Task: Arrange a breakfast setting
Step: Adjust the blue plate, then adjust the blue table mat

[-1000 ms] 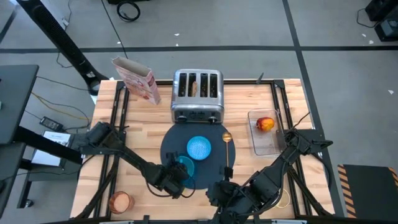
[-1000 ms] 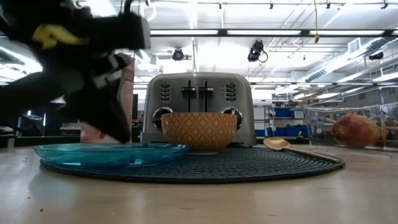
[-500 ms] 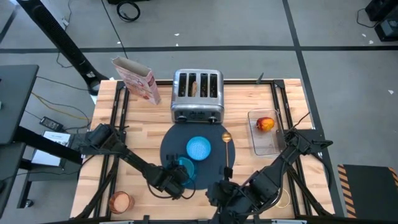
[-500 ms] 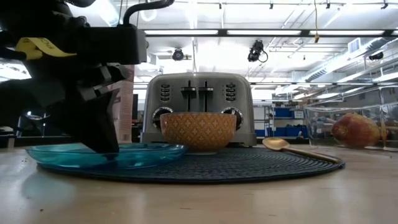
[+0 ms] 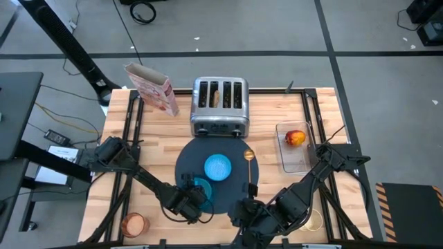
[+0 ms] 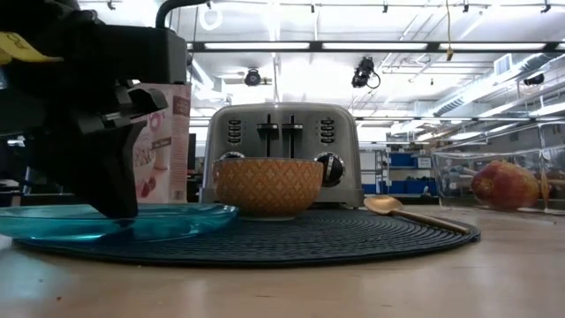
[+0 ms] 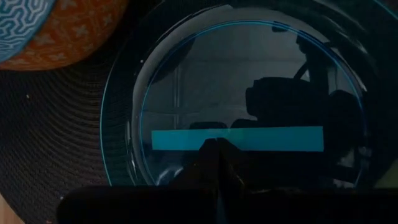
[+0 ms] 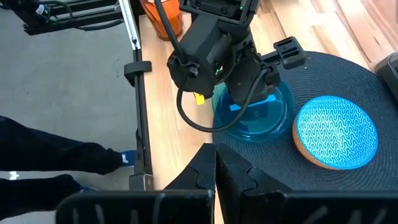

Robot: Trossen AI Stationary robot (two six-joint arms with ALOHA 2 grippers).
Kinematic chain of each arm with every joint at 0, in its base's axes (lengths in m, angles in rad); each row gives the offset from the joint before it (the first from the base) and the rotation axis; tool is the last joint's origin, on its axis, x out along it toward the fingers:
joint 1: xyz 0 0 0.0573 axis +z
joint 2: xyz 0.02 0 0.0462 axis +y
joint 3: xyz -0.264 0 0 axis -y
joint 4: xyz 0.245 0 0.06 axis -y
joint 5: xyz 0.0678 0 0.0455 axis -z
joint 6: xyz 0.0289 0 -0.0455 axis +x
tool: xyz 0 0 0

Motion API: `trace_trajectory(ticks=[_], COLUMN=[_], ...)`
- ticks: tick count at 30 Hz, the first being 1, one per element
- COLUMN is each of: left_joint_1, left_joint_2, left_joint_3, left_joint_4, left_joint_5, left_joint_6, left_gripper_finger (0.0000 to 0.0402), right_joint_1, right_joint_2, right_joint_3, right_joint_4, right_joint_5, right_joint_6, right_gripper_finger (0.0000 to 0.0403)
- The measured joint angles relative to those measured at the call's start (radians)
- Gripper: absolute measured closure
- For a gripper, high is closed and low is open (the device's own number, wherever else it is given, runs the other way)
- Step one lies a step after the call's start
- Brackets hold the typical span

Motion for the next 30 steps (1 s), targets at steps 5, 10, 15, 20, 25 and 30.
trace_trajectory(ticks=[5, 10, 15, 20, 25, 30], left_joint_1=[-0.018, -0.041, -0.045, -0.045, -0.041, -0.034], left_joint_2=[0.000, 0.000, -0.001, -0.027, -0.066, -0.116], left_joint_3=[0.000, 0.000, 0.000, 0.000, 0.000, 0.000], left_joint_4=[-0.002, -0.009, -0.010, -0.019, -0.037, -0.075], left_joint_5=[0.004, 0.013, 0.016, 0.030, 0.029, 0.052], left_joint_6=[-0.009, -0.033, -0.035, -0.053, -0.054, -0.074], left_gripper_finger=[0.0396, 0.0396, 0.0396, 0.0395, 0.0391, 0.0365], right_joint_1=[0.000, -0.005, -0.020, -0.038, -0.050, -0.049], right_joint_2=[0.000, 0.000, 0.000, 0.000, 0.005, 0.010], right_joint_3=[0.000, 0.000, 0.000, 0.000, -0.031, -0.216], right_joint_4=[0.001, 0.001, 0.001, 0.001, 0.007, 0.136], right_joint_5=[0.000, 0.000, -0.008, -0.037, -0.048, -0.044], right_joint_6=[0.003, 0.003, 0.002, -0.005, -0.044, -0.017], right_gripper_finger=[0.0396, 0.0396, 0.0396, 0.0396, 0.0398, 0.0399])
